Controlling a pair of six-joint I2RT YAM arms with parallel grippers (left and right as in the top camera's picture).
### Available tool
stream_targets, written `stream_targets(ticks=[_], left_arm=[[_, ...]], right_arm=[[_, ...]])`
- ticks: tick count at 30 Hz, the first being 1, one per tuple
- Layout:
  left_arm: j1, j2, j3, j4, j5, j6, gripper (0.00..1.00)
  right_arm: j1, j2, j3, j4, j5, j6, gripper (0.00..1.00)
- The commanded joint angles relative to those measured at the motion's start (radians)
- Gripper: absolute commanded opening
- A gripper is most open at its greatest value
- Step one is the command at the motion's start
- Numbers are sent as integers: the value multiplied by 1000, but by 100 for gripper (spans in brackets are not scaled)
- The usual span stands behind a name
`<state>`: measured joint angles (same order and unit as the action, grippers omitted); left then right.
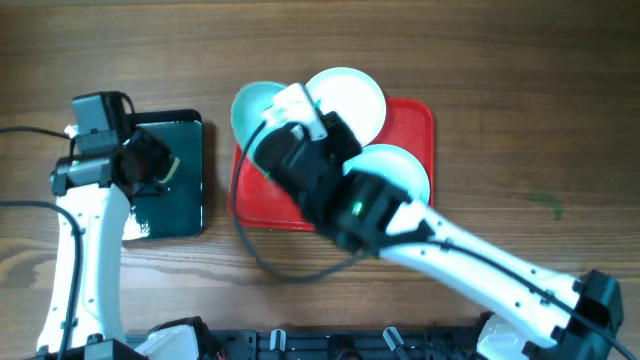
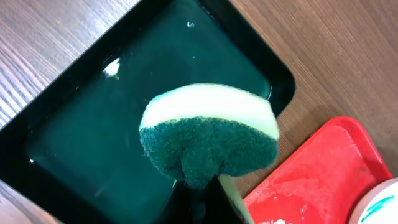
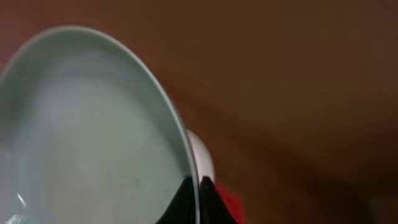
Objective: Clean dirty plates on tray and stack at the side
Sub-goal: 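Carry the blue plate with the right gripper to the table's right side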
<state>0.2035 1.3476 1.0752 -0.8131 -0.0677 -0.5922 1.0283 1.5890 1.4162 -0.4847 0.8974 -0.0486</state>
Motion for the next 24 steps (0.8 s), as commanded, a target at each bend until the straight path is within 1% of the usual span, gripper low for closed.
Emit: stream_targets(ticks=[1,3,4,6,8,11,12,13,14,15,16,17,18,20,22,23,24], left_arm=[[13,-6,-15,0,53,-19,4],[13,-6,-24,1,53,-19,4],[13,-6,-24,1,53,-19,4],[13,-6,-24,4,53,-19,4],[13,-6,-24,5,53,-19,4],[13,-6,-24,5,60,-19,4],[13,-6,-24,4,60,-19,4],[13,-6,-24,4,60,-19,4],[13,-6,-24,4,60,-19,4],[13,-6,-24,4,60,-19,4],[13,-6,-24,5,60,-19,4],[13,-6,-24,5,60,-19,4],[13,-6,-24,5,60,-19,4],[13,-6,-24,4,60,-19,4],[13,-6,-24,4,60,-19,4],[13,-6,-24,4,60,-19,4],[11,-6,-24,4,60,-19,4]], right_arm=[[85,-2,11,200,398,-450,4],[105,15,11,357,445,-643,4],[105,22,11,404,458,-690,4],[105,26,10,420,465,-697,4],[104,26,8,418,468,-658,4],[97,31,-13,404,467,-485,4],[84,32,-25,346,454,-348,4],[68,33,-31,245,403,-192,4],[51,35,-32,133,311,-52,4],[11,35,-32,-6,105,146,4],[-50,35,-32,-93,-124,305,4],[-107,35,-32,-129,-288,397,4],[-176,35,-32,-145,-454,460,4],[-323,34,-32,-149,-715,486,4],[-447,34,-32,-180,-832,494,4],[-542,34,-32,-221,-859,502,4],[-601,34,-32,-255,-863,503,4]])
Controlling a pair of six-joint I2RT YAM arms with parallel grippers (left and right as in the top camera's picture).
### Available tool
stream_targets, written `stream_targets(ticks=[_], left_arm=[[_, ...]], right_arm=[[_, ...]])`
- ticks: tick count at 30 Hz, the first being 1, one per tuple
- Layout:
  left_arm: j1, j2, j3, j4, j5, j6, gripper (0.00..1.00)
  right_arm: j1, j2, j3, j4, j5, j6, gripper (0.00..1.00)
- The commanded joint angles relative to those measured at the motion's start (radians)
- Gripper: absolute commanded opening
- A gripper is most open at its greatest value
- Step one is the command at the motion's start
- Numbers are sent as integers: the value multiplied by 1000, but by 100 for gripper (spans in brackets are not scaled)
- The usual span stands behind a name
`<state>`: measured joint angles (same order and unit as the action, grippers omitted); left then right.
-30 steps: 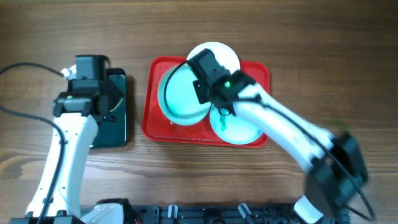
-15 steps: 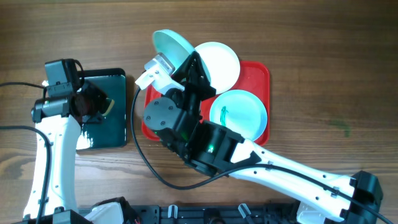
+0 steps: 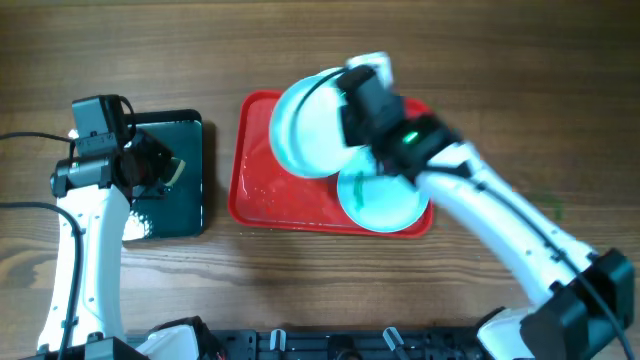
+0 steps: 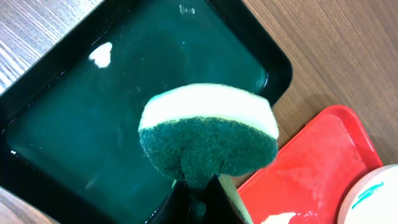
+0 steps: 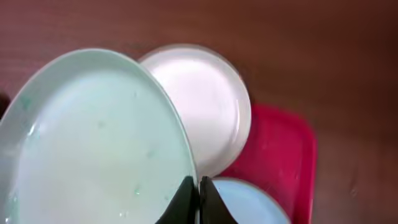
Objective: Clean dirty plates on tray and stack at the side
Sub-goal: 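Carry the blue plate with the right gripper to the table's right side, then release the plate and reach the right gripper to the white plate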
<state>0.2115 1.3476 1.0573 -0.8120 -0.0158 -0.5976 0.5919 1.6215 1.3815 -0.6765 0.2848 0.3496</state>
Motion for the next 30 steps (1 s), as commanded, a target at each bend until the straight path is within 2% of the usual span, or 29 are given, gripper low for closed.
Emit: stream_targets(ticks=[1,4,7,13,17,19,21,22,23,24,26,28,30], left_arm=[[2,-6,-6,3,8,-13,4],[0,-5,-6,5,8,-14,4],[0,-5,-6,7,9,-14,4],[0,10,-6,8,13,-14,4],[0,34,-6,11,27,-14,4],[0,34,-6,11,27,-13,4],[0,35,-6,13,27,-13,4],[0,35,-6,15,27,-14,4],[0,35,-6,15,27,-14,4],[0,35,-6,15,27,-14,4],[0,35,-6,18,27,-14,4],[0,35,-6,26,27,-14,4],[-1,35,-6,27,27,-13,4]], right_arm=[[-229,2,3,-100,-249,105,4],[-490,5,-1,-203,-249,56,5],[-679,8,-44,-194,-249,18,4],[-840,10,-253,-11,-249,25,4],[-885,10,-298,40,-214,48,5],[-893,10,-298,51,-195,45,17],[-893,10,-297,52,-196,45,16],[-893,10,-297,53,-211,46,21],[-893,10,-297,61,-258,43,36],[-892,10,-297,82,-406,14,46],[-877,10,-297,125,-643,-57,46],[-800,10,-297,192,-798,-60,53],[-689,10,-297,249,-767,-56,69]])
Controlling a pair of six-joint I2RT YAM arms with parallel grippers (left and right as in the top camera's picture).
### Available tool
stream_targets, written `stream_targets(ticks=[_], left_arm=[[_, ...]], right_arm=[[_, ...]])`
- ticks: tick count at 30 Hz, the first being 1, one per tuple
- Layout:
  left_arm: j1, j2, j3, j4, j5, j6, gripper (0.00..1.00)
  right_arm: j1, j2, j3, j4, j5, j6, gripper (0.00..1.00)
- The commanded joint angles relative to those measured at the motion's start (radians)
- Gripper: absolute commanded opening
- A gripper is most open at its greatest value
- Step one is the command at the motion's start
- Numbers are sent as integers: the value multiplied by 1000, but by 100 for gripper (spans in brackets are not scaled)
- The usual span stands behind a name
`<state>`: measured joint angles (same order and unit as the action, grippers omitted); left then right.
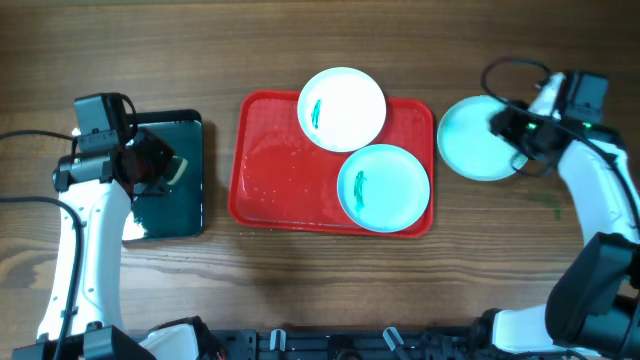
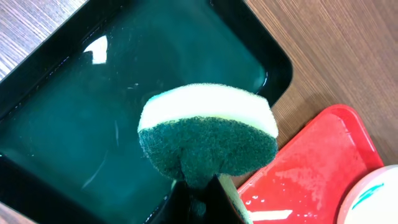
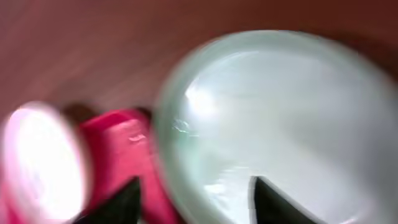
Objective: Clean dirty plates on tray and stack at the side
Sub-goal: 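Release the plate and reach the right gripper to the white plate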
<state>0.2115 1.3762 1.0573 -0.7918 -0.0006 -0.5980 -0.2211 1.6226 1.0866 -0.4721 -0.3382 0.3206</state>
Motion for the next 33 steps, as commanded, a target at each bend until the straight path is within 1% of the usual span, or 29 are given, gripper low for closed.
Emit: stream_targets(ticks=[1,3,4,6,9,12,14,15,16,18,19,20,21,22,23,27,31,33], left_arm=[[-3,6,-6,7,12,-13,4],[-8,6,-6,8,12,-13,4],[-12,6,-6,9,12,-13,4],[-24,6,-6,9,12,-13,4],[-43,6,-6,9,11,-13,4],[-59,6,-6,9,11,-12,4],[-59,6,-6,9,11,-12,4],[-59,6,-6,9,11,-12,4],[-59,6,-6,10,11,-12,4],[-59,6,-6,10,11,-12,4],[-59,6,-6,11,11,-12,4],[-59,6,-6,13,11,-12,4],[-59,6,-6,14,11,-12,4],[-59,6,-6,14,11,-12,4],[-59,6,-6,14,11,-12,4],[-60,6,-6,17,12,-12,4],[-60,6,-6,17,12,-12,4],[-60,6,-6,17,12,-12,4]], right_arm=[[185,8,-2,74,-90,0,71],[322,12,-2,142,104,88,78],[381,22,-2,177,180,111,80],[466,56,-2,243,296,145,82],[530,148,-2,359,346,161,82],[535,290,-2,470,346,153,83],[535,345,-2,516,346,149,84],[535,373,-2,540,344,148,82],[536,391,-2,551,341,146,70],[538,400,-2,565,334,146,42],[538,400,-1,568,329,146,36],[538,400,1,570,309,135,27],[538,400,1,568,283,123,21],[539,400,1,568,262,122,17],[542,400,1,568,228,122,14],[595,400,3,568,134,126,14],[687,400,20,501,119,129,14],[703,400,21,473,131,135,14]])
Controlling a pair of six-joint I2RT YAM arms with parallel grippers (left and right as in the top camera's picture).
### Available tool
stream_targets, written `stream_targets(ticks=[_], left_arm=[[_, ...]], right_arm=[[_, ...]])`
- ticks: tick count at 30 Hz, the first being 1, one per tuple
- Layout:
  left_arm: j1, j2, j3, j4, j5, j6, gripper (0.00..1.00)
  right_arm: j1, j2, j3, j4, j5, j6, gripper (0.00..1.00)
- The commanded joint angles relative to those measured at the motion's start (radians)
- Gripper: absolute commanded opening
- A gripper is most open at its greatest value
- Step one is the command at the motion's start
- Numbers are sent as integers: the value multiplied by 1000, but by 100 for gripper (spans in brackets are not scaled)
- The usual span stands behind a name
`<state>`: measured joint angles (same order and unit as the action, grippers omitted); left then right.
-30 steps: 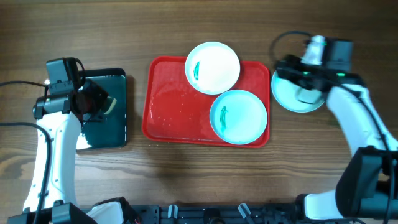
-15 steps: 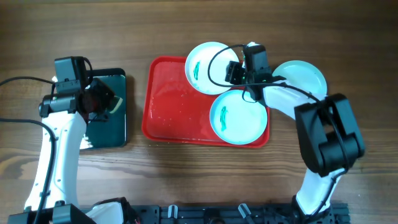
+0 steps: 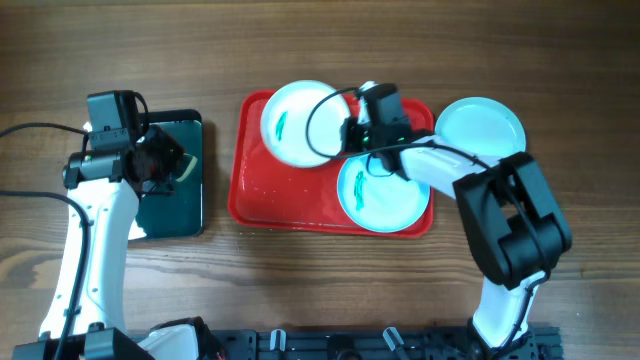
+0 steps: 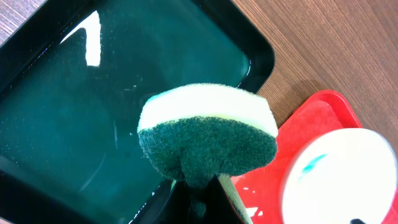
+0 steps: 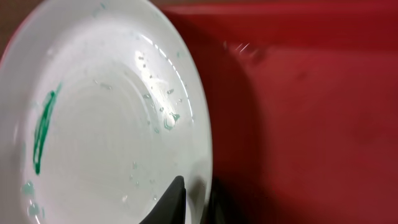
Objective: Clean dirty plates on tray and stack at the side
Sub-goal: 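Release the plate and reach the right gripper to the white plate, then scrub the white plate with the sponge held by the left gripper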
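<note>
A white plate with a green smear sits tilted at the back left of the red tray. My right gripper is shut on its right rim, one finger inside the plate and one outside, gripper. A teal plate with a green smear lies on the tray's front right. A clean teal plate lies on the table right of the tray. My left gripper is shut on a green and yellow sponge, held over the black water basin.
The black basin stands left of the tray with a narrow strip of wood between them. In the left wrist view the tray's corner and the white plate show at lower right. Black cables run along the table's left edge and over the tray.
My right gripper was open over the clean teal plate right of the tray; now it is shut on the white plate's rim, and that plate sits further left. The left gripper still holds the sponge.
My right gripper held a teal plate over the tray's left side, then over the middle. Then that plate lay on the table right of the tray with the gripper open. Now the gripper holds the white plate. The sponge stayed over the basin throughout.
</note>
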<state>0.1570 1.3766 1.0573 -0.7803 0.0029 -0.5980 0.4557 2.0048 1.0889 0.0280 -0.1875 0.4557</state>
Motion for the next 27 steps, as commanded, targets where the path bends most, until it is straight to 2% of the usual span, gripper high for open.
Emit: stream_targets(ticks=[1,7,10,12,16,17,21,22,24,27], left_arm=[[-5,6,-6,5,9,-12,4],[-10,10,-6,18,70,-8,4],[-39,18,-6,35,105,42,4],[-74,27,-6,44,112,45,4],[-150,54,-6,59,113,97,4],[-169,64,-6,63,113,97,4],[-215,98,-6,100,112,98,4],[-225,105,-6,104,112,100,4],[-232,113,-6,108,111,124,4],[-232,118,-6,109,112,124,4]], right_arm=[[29,17,18,-45,-16,-3,14],[31,2,37,-169,-136,-90,15],[45,2,38,-247,-143,-102,15],[60,2,38,-285,-132,-146,19],[67,0,42,-292,-120,-142,25],[67,0,54,-291,-114,-140,33],[67,0,93,-260,-5,-30,35],[67,0,93,-235,22,-11,39],[67,0,93,-226,90,46,37],[67,1,93,-203,121,48,33]])
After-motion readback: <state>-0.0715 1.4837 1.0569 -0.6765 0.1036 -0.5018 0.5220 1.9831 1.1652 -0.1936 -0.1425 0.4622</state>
